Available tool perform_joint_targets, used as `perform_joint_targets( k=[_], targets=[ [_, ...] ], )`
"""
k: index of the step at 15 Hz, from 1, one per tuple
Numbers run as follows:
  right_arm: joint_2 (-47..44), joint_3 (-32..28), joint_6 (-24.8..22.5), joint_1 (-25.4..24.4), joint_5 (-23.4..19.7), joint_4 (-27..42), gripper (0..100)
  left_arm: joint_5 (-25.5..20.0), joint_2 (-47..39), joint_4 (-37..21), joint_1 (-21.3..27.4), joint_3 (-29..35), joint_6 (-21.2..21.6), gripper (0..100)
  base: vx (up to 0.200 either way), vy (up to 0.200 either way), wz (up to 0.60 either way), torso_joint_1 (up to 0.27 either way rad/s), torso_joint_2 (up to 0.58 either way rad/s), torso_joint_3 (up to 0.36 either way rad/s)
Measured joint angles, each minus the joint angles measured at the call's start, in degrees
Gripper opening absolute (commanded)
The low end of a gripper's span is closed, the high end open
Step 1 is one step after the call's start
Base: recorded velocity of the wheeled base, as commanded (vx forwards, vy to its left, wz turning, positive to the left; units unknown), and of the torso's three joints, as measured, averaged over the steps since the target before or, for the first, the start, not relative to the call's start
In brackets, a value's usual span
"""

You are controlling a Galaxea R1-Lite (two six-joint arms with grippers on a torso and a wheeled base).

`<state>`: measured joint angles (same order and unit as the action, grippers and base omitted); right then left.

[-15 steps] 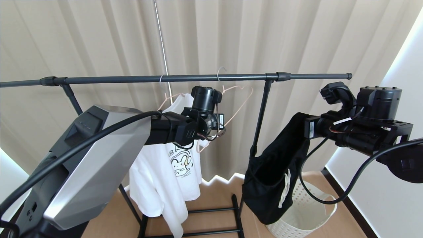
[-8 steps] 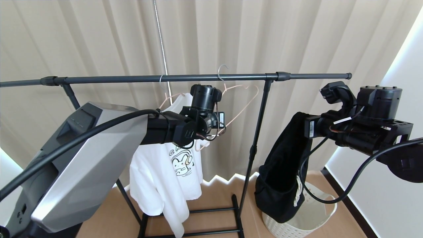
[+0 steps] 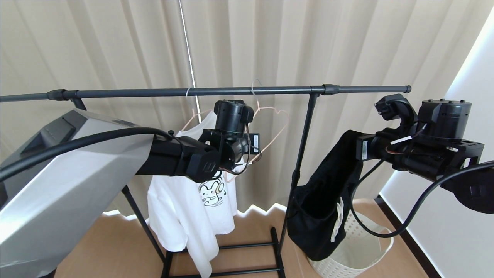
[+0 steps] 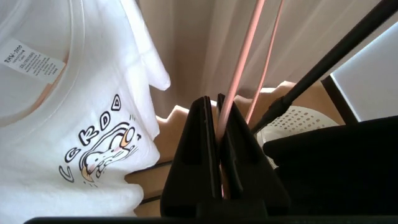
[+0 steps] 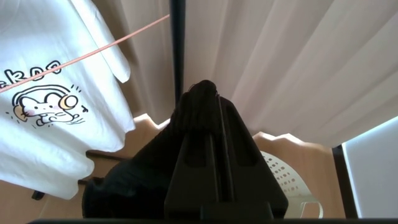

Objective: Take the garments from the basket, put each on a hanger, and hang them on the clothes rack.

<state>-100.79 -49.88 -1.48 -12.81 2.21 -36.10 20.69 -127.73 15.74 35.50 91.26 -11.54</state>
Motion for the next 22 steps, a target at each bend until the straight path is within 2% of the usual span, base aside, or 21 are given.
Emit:
perform_joint_targets(
  k=[6, 9, 11, 16, 22],
  targets=[
    [0.1, 0.2, 0.0, 0.0, 0.0, 0.0, 0, -0.2, 2.8, 5.7, 0.0, -5.9, 0.8, 0, 0.0, 0.0, 0.0, 0.0, 0.0, 0.0],
    [0.2, 0.2, 0.0, 0.0, 0.3, 0.0, 0, -0.2, 5.3, 11.3, 0.0, -13.5, 1.9, 0, 0.0, 0.0, 0.0, 0.0, 0.0, 0.0],
    [0.6, 0.2, 0.0, -0.3, 2.7, 0.0, 0, -0.2, 7.9, 17.7, 0.0, -20.9, 3.8, 0, 0.0, 0.0, 0.0, 0.0, 0.0, 0.0],
    [2.3, 0.3, -0.9, -6.4, 19.1, 0.1, 0, -1.3, 14.7, 40.8, 0.0, -43.7, 8.8, 0, 0.0, 0.0, 0.0, 0.0, 0.0, 0.0],
    [0.4, -2.3, -1.7, -10.4, 31.4, 0.1, 0, -10.6, 19.1, 67.3, 0.1, -66.5, 16.1, 0, 0.0, 0.0, 0.0, 0.0, 0.0, 0.0]
  ],
)
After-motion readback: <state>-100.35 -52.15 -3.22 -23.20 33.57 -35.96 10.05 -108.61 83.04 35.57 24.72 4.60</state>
